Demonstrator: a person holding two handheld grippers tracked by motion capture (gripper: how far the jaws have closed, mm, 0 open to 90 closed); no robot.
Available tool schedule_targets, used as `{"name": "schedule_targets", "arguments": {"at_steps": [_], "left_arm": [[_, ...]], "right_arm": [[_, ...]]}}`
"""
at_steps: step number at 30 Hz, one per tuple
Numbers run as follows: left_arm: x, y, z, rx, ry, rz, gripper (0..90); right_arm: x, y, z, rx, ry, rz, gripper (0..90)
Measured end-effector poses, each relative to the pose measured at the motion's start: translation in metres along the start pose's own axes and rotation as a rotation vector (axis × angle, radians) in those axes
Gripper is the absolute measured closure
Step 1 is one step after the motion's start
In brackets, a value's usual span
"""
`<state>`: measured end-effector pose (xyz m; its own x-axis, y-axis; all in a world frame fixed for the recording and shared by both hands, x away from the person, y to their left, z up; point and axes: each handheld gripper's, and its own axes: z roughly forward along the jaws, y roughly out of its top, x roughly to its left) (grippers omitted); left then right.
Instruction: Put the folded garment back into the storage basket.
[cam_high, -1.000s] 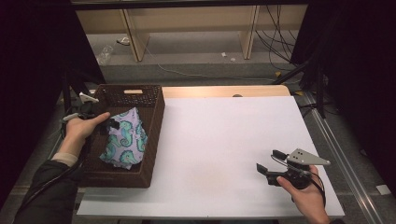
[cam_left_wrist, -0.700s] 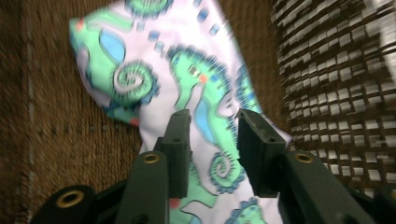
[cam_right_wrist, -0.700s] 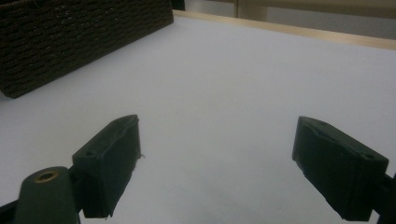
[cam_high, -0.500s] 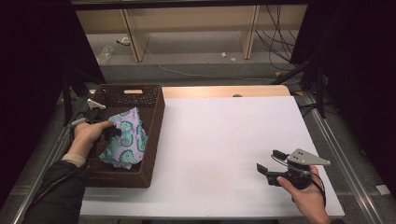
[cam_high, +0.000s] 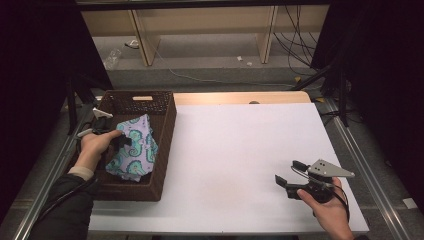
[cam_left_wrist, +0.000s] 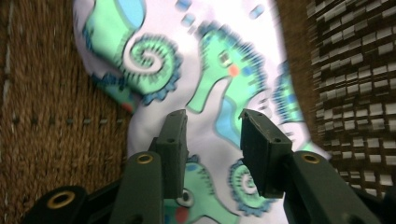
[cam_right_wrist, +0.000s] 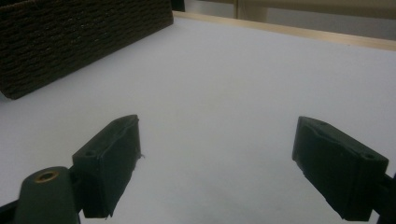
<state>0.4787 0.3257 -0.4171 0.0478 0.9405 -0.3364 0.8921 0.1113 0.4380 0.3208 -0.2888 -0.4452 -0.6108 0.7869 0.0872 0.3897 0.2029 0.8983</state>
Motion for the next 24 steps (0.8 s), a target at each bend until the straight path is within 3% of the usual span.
{"name": "schedule_targets", "arguments": {"at_steps": [7, 13, 19, 24], "left_arm": [[-0.021, 0.002, -0.023, -0.064, -0.033, 0.089, 56.8], [-0.044, -0.002, -0.038, -0.132, -0.105, 0.154, 51.7], [-0.061, -0.009, -0.045, -0.15, -0.141, 0.22, 46.3], [-0.064, -0.012, -0.047, -0.158, -0.131, 0.238, 44.8]], "right_arm": [[0.001, 0.0, 0.001, -0.001, 0.002, -0.003, 15.9], [0.0, 0.0, 0.0, 0.002, -0.001, -0.001, 15.9], [0.001, 0.0, 0.0, -0.001, 0.0, -0.001, 15.8], [0.001, 0.0, 0.0, -0.001, 0.0, -0.001, 15.9]]}}
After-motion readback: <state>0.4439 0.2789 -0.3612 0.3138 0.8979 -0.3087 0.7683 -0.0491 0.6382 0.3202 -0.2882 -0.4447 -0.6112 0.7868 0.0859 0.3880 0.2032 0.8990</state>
